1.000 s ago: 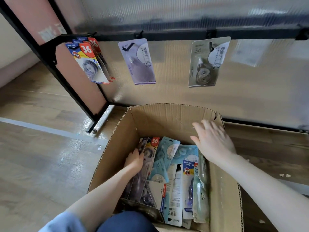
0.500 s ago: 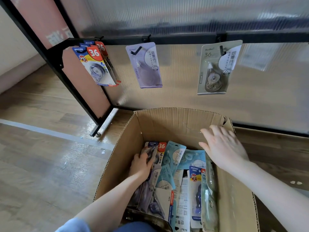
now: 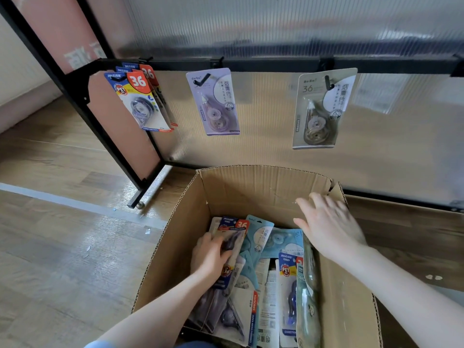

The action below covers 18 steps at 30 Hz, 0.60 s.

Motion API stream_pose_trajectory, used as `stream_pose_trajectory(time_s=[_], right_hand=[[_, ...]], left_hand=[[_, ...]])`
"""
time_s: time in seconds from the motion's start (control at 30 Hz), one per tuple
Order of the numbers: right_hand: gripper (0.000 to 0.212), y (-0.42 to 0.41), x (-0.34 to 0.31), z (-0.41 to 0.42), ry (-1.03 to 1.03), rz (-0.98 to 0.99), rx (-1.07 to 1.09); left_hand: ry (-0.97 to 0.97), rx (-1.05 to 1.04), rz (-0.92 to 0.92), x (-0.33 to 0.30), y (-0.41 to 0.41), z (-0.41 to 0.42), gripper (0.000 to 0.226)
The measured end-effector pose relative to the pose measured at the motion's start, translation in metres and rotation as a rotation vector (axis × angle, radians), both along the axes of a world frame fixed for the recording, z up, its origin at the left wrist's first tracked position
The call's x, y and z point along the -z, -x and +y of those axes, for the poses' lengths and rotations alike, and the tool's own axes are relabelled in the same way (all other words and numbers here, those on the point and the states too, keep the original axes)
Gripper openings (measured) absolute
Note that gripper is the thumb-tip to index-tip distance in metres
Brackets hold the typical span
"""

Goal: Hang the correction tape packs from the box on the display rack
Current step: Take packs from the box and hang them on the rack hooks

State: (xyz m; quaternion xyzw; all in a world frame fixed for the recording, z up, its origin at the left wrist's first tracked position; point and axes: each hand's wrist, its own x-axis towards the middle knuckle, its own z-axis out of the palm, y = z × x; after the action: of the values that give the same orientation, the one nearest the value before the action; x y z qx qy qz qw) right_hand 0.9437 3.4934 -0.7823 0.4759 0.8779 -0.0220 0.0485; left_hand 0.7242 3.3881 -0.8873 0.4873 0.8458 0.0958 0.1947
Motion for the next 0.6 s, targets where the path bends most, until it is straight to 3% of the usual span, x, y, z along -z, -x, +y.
stream_pose_trajectory(time_s=[0.07, 0.23, 0.43, 0.6], right_hand=[[0.046, -0.001, 0.001, 0.0, -0.002, 0.001, -0.005], [0.047, -0.001, 0.001, -0.001, 0.005, -0.003, -0.024], [0.044, 0.001, 0.003, 0.0, 0.002, -0.025, -0.037], [0.044, 0.006, 0.008, 0.001, 0.045, -0.017, 0.003]], left_hand=[[0.081, -0.025, 0.009, 0.001, 0.0, 0.004, 0.044], [0.143, -0.217, -0.312, 0.007, 0.005, 0.011, 0.077], [-0.009, -0.333, -0.35, -0.002, 0.005, 0.011, 0.1], [-0.231, -0.254, -0.591, -0.011, -0.003, 0.005, 0.088]])
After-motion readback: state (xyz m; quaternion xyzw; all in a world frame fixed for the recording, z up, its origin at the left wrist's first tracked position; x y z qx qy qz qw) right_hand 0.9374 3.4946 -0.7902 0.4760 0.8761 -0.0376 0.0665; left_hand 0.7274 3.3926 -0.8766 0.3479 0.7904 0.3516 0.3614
